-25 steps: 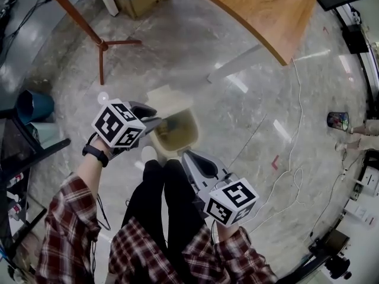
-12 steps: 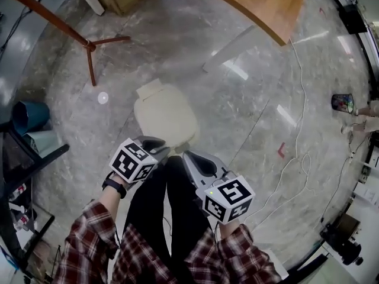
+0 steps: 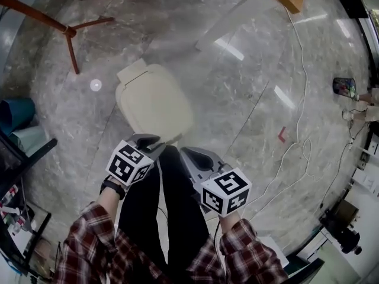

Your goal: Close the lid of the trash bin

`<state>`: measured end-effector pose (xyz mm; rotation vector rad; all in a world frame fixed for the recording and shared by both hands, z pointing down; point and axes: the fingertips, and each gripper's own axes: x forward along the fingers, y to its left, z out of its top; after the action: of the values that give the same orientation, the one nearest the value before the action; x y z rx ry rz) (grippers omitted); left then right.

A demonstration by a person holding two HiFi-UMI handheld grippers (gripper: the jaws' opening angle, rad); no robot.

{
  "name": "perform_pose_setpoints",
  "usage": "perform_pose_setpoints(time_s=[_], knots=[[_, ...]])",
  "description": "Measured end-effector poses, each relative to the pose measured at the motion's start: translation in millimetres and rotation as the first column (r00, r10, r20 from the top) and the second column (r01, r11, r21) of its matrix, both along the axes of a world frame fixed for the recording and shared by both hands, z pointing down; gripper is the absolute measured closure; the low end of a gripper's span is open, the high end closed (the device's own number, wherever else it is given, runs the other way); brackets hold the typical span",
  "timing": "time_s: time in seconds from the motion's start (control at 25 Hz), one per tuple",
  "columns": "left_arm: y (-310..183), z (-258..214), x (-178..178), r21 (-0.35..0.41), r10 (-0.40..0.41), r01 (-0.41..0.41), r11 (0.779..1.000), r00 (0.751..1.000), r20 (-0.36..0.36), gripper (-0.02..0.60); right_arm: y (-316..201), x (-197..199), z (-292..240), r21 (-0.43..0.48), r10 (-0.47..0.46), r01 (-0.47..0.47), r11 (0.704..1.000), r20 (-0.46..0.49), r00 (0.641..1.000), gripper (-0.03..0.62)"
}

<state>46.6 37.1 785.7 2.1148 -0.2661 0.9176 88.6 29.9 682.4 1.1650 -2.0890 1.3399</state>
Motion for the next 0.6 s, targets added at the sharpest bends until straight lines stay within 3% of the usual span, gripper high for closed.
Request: perform_pose_setpoints(time_s=[0.32, 0.6], knots=[[9, 36, 5, 0.035, 0.014, -0.016, 0.999, 0.998, 0.064, 0.488, 10, 3, 24, -0.035, -0.008, 0.009, 0.999, 0.025, 1.0, 0.582], [11, 53, 7, 0.022, 0.024, -0.027, 0.999, 0.995, 0.096, 0.489, 6, -2, 30, -0.041, -0.018, 0.02, 0.999, 0.046, 0.999, 0.582]])
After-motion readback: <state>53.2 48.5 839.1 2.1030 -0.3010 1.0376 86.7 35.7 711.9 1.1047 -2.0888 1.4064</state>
